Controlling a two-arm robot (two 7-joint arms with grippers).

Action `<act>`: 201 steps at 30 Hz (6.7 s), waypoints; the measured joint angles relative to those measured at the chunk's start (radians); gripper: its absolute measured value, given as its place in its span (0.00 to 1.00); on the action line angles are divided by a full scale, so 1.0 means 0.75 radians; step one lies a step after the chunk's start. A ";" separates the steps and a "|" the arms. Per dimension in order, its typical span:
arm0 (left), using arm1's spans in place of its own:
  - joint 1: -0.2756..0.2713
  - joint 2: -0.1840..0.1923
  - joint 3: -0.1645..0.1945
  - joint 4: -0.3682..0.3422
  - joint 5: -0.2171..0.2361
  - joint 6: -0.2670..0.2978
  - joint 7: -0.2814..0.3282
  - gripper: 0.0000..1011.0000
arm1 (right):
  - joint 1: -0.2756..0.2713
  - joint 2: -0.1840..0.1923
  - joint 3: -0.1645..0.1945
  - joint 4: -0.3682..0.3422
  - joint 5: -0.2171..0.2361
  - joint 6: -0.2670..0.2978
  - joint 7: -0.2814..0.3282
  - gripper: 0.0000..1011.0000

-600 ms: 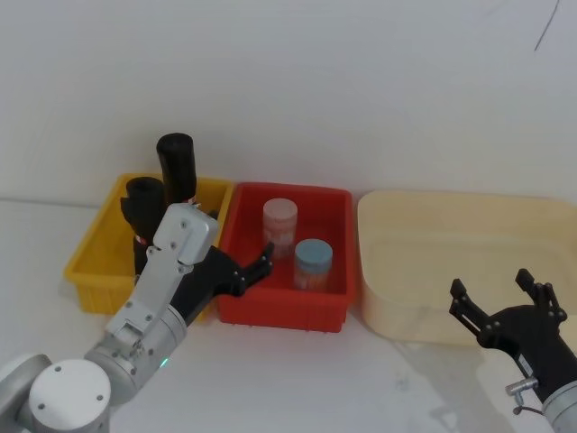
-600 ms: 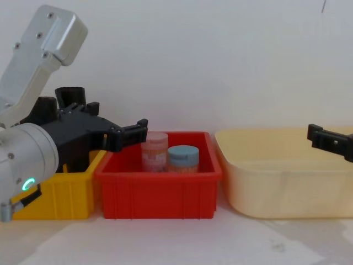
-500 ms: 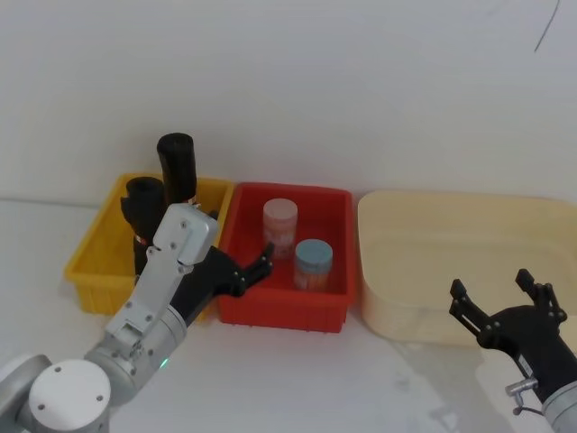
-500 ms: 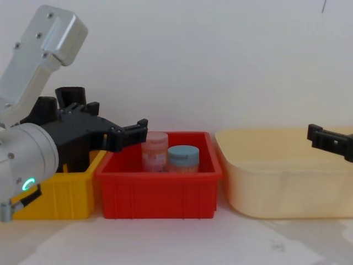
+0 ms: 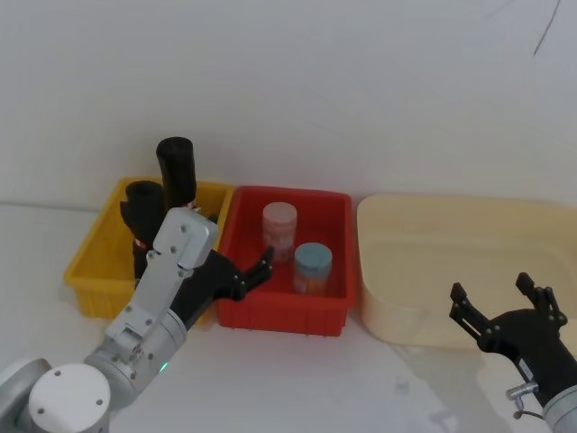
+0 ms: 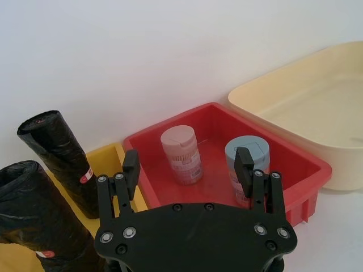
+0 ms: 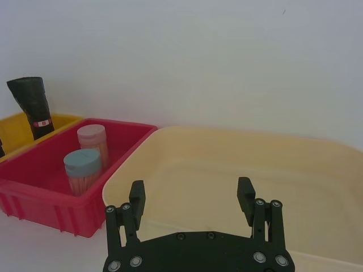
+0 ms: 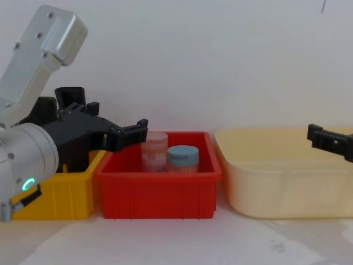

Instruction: Pick up the garbage bag with the one hand and transfer it to the other hand.

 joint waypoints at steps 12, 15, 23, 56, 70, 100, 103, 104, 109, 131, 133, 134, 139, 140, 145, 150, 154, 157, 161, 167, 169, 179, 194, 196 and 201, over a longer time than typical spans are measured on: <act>0.000 0.000 0.000 0.000 0.000 0.000 0.000 0.99 | 0.000 0.000 0.000 0.000 0.000 0.000 0.000 0.99; 0.000 0.000 0.000 0.000 0.000 0.000 0.000 0.99 | 0.000 0.000 0.000 0.000 0.000 0.000 0.000 0.99; 0.000 0.000 0.000 0.000 0.000 0.000 0.000 0.99 | 0.000 0.000 0.000 0.000 0.000 0.000 0.000 0.99; 0.000 0.000 0.000 0.000 0.000 0.000 0.000 0.99 | 0.000 0.000 0.000 0.000 0.000 0.000 0.000 0.99; 0.000 0.000 0.000 0.000 0.000 0.000 0.000 0.99 | 0.000 0.000 0.000 0.000 0.000 0.000 0.000 0.99; 0.142 0.160 -0.196 -0.600 -0.121 0.524 -0.027 0.99 | 0.156 -0.030 -0.005 -0.148 0.209 0.364 0.100 0.99; 0.159 0.172 -0.216 -0.640 -0.131 0.556 -0.025 0.99 | 0.179 -0.035 -0.024 -0.152 0.210 0.395 0.101 0.99; 0.168 0.180 -0.228 -0.663 -0.137 0.573 -0.024 0.99 | 0.190 -0.037 -0.034 -0.152 0.210 0.403 0.101 0.99; 0.197 0.200 -0.262 -0.732 -0.153 0.623 -0.022 0.99 | 0.247 -0.048 -0.091 -0.152 0.195 0.453 0.102 0.99; 0.241 0.231 -0.314 -0.836 -0.178 0.701 -0.017 0.99 | 0.438 -0.099 -0.277 -0.057 0.096 0.551 0.157 0.99; 0.242 0.232 -0.315 -0.838 -0.178 0.703 -0.017 0.99 | 0.445 -0.103 -0.282 -0.047 0.093 0.551 0.160 0.99; 0.243 0.232 -0.316 -0.840 -0.179 0.705 -0.017 0.99 | 0.451 -0.108 -0.287 -0.036 0.089 0.550 0.163 0.99; 0.244 0.234 -0.319 -0.845 -0.180 0.709 -0.017 0.99 | 0.461 -0.119 -0.295 -0.009 0.081 0.539 0.167 0.99; 0.245 0.234 -0.319 -0.847 -0.180 0.710 -0.017 0.99 | 0.464 -0.124 -0.297 0.004 0.078 0.532 0.168 0.99; 0.246 0.235 -0.321 -0.849 -0.181 0.712 -0.017 0.99 | 0.470 -0.135 -0.301 0.031 0.070 0.512 0.173 0.99; 0.244 0.235 -0.321 -0.851 -0.181 0.715 -0.017 0.99 | 0.475 -0.144 -0.304 0.052 0.064 0.498 0.176 0.99; 0.214 0.228 -0.311 -0.838 -0.182 0.728 -0.024 0.99 | 0.476 -0.146 -0.303 0.054 0.062 0.496 0.176 0.99; 0.175 0.215 -0.303 -0.819 -0.191 0.752 -0.037 0.99 | 0.474 -0.145 -0.297 0.052 0.061 0.499 0.176 0.99; 0.145 0.196 -0.309 -0.807 -0.215 0.780 -0.049 0.99 | 0.473 -0.143 -0.284 0.048 0.061 0.505 0.176 0.99; 0.159 0.171 -0.366 -0.821 -0.268 0.809 -0.066 0.99 | 0.475 -0.145 -0.272 0.047 0.061 0.516 0.176 0.99; 0.166 0.164 -0.383 -0.827 -0.283 0.817 -0.070 0.99 | 0.476 -0.146 -0.270 0.047 0.061 0.521 0.177 0.99; 0.182 0.148 -0.428 -0.843 -0.323 0.837 -0.082 0.99 | 0.478 -0.155 -0.270 0.057 0.060 0.538 0.192 0.99; 0.192 0.138 -0.453 -0.852 -0.346 0.849 -0.089 0.99 | 0.474 -0.176 -0.279 0.102 0.037 0.548 0.195 0.99; 0.193 0.137 -0.455 -0.852 -0.347 0.850 -0.089 0.99 | 0.472 -0.179 -0.279 0.107 0.035 0.548 0.194 0.99; 0.194 0.136 -0.458 -0.853 -0.351 0.851 -0.090 0.99 | 0.466 -0.185 -0.276 0.118 0.026 0.545 0.191 0.99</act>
